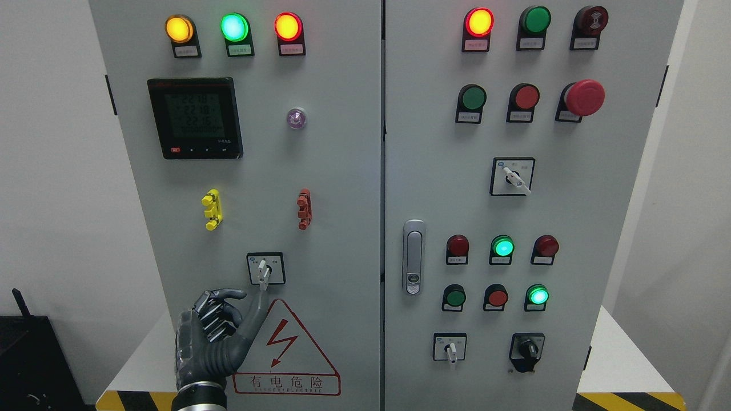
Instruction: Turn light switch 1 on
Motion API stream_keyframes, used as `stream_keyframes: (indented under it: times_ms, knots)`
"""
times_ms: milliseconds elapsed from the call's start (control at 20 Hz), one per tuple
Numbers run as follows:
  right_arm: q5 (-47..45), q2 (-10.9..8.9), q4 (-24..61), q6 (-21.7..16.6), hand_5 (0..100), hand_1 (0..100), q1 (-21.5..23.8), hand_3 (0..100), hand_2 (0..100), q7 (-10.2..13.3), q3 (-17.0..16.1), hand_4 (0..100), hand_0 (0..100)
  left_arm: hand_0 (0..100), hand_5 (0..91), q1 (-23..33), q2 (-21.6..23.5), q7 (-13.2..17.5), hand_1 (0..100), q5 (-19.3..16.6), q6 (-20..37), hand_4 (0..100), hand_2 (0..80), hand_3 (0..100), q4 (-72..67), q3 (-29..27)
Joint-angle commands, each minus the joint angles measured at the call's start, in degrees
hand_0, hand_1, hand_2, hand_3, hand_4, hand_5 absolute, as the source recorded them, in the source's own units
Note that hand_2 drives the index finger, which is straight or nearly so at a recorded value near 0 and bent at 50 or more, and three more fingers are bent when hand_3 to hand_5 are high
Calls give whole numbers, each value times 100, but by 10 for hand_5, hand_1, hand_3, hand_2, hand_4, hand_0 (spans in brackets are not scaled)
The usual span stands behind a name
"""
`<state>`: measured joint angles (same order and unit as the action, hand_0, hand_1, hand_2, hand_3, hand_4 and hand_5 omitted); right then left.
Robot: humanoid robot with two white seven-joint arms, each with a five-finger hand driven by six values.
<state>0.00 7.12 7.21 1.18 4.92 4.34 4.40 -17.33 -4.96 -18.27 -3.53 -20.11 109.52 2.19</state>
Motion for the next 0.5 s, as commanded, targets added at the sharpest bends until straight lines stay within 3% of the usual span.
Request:
stream_keyframes:
  times_ms: [0,451]
  knots:
    - [-141,0,0,5,0,0,0,0,0,-3,0,0,0,4,860,-104,-5,17,704,-34,-37,846,536,915,-80,10]
    - [-141,0,0,5,0,0,0,0,0,-3,0,0,0,37,867,-201,-14,52,717,-140,-230,860,557,924,-89,10]
